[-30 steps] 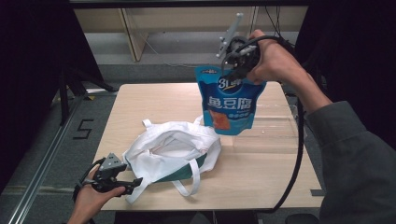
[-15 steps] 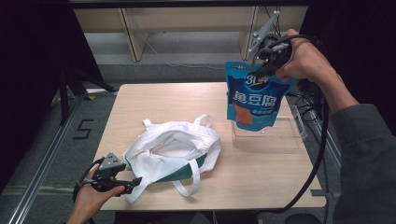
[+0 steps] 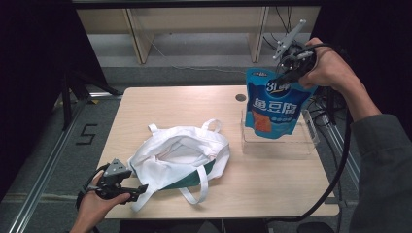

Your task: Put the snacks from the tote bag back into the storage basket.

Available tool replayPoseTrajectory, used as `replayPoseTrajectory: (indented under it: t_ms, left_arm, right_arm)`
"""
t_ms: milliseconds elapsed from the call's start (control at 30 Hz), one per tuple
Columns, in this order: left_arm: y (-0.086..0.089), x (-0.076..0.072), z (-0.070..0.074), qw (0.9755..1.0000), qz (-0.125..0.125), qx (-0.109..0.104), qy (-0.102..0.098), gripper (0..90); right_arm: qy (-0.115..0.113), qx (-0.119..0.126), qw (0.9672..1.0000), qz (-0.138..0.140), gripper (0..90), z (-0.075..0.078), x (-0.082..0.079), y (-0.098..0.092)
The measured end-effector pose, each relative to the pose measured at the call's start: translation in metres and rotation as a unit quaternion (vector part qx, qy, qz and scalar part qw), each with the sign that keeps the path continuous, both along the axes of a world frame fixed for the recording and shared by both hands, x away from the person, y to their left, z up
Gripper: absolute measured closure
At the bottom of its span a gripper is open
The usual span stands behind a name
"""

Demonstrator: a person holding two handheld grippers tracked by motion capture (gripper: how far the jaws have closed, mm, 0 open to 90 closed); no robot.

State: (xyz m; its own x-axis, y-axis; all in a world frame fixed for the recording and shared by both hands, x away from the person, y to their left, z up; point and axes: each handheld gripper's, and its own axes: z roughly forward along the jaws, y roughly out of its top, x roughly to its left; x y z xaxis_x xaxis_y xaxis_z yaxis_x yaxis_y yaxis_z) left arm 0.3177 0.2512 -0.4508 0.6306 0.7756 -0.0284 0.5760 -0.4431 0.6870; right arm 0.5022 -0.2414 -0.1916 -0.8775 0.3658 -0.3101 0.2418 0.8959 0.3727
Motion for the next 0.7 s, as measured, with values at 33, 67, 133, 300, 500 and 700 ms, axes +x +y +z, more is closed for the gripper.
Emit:
replayPoseTrajectory:
  t_ms: [33, 67, 133, 300, 500, 700]
  left_arm:
    - [0.0, 0.0, 0.0, 1.0, 0.0, 0.001, 0.0, 19.5]
    - [0.0, 0.001, 0.0, 1.0, -0.005, 0.003, 0.0, 19.4]
    - [0.0, 0.001, 0.0, 0.9999, -0.007, 0.01, -0.003, 19.5]
    - [0.0, 0.0, 0.0, 0.9999, -0.009, 0.01, -0.003, 19.5]
    - [-0.002, 0.001, -0.001, 0.9997, -0.017, 0.015, -0.003, 19.5]
    - [-0.003, 0.001, -0.002, 0.9998, -0.014, 0.013, -0.001, 19.4]
  right_arm:
    - [-0.002, 0.001, 1.0, 0.001, 90.0, -0.002, 0.001, -0.001]
    - [-0.004, 0.0, 1.0, 0.006, 90.0, -0.003, 0.002, -0.002]
    - [0.004, 0.006, 1.0, 0.002, 90.0, -0.007, 0.002, -0.002]
    - [0.006, 0.009, 0.9999, 0.011, 90.0, -0.015, 0.005, -0.006]
    - [0.013, 0.013, 0.9997, 0.015, 90.0, -0.027, 0.008, -0.008]
    - [0.019, 0.017, 0.9995, 0.019, 90.0, -0.037, 0.008, -0.012]
